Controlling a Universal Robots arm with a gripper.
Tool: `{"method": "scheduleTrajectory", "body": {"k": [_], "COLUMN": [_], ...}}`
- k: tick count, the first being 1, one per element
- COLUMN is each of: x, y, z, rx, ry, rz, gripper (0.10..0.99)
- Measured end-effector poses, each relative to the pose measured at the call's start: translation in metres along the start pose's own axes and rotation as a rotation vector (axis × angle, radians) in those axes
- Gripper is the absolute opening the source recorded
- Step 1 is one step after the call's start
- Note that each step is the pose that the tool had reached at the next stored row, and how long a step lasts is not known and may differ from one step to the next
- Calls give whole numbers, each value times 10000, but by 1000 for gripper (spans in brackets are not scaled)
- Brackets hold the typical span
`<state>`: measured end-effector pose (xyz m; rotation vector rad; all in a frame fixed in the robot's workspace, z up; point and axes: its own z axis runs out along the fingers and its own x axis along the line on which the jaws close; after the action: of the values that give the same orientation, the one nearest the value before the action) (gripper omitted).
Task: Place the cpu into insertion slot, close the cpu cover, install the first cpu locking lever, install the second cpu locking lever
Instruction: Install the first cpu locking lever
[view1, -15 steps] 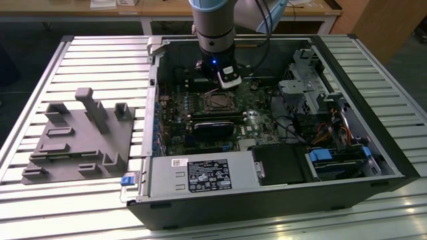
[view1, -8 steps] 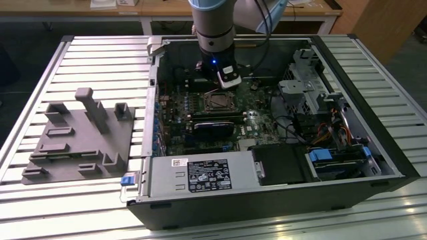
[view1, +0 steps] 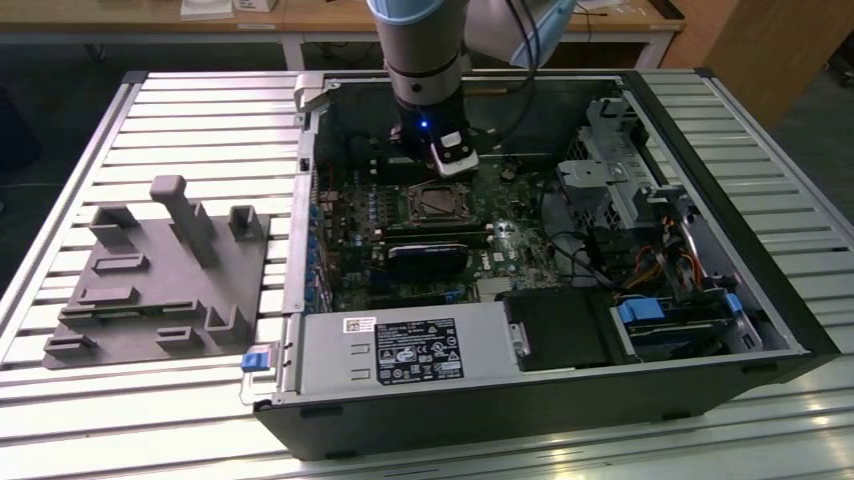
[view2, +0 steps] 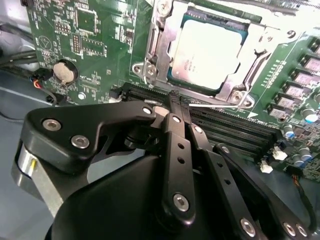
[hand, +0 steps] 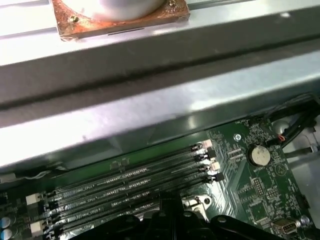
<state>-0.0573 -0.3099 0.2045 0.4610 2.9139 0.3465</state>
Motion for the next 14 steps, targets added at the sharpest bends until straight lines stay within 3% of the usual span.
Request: {"method": "scheduleTrajectory", "body": {"k": [5, 14], "x": [41, 92], "y": [30, 60], "z": [17, 40], "rx": [4, 148], "ry": [-101, -317], "rz": [-27, -104], "gripper": [106, 106]}}
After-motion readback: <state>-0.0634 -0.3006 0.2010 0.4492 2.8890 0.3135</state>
